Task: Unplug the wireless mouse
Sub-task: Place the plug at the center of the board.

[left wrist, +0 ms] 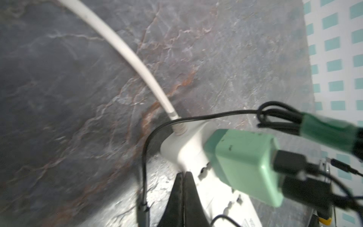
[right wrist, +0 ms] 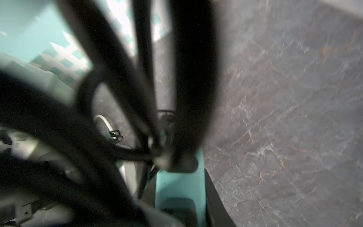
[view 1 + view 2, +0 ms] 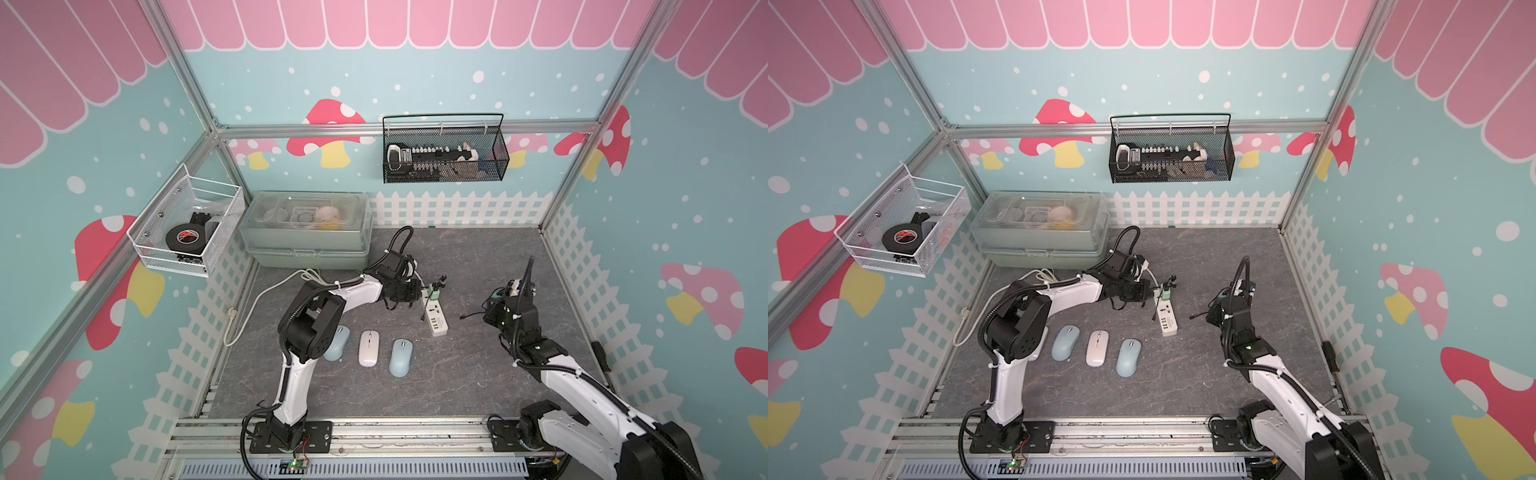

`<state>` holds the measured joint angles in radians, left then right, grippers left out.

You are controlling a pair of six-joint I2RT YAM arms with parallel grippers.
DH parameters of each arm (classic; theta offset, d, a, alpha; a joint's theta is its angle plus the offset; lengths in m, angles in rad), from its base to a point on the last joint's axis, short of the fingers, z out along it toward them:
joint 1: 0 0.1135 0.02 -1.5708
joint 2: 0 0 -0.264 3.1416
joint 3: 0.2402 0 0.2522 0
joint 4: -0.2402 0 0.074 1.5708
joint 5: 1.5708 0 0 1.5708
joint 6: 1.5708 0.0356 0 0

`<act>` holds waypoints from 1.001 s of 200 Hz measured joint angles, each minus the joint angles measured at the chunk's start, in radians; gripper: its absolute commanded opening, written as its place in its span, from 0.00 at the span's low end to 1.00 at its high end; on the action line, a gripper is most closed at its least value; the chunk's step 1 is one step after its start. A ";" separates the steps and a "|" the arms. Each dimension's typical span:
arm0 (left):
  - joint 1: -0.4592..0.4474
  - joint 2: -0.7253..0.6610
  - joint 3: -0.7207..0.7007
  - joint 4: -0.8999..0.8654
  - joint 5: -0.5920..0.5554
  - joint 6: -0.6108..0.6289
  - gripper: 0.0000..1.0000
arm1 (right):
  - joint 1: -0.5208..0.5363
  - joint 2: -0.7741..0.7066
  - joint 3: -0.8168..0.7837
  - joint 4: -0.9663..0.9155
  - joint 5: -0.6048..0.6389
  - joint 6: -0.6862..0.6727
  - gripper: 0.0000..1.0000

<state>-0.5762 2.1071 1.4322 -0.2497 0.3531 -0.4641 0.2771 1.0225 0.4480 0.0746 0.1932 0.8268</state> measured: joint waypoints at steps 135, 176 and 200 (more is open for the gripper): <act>0.000 -0.227 -0.101 -0.010 -0.127 0.042 0.00 | -0.278 0.763 0.298 0.545 -0.599 0.286 0.02; 0.000 -0.233 -0.148 -0.009 -0.141 0.042 0.00 | -0.287 0.935 0.318 0.699 -0.685 0.376 0.09; 0.000 -0.237 -0.150 -0.008 -0.150 0.042 0.00 | -0.288 0.936 0.318 0.692 -0.692 0.368 0.11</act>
<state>-0.5762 1.8702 1.2827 -0.2581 0.2028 -0.4217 -0.0113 1.9587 0.7662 0.7666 -0.4988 1.1950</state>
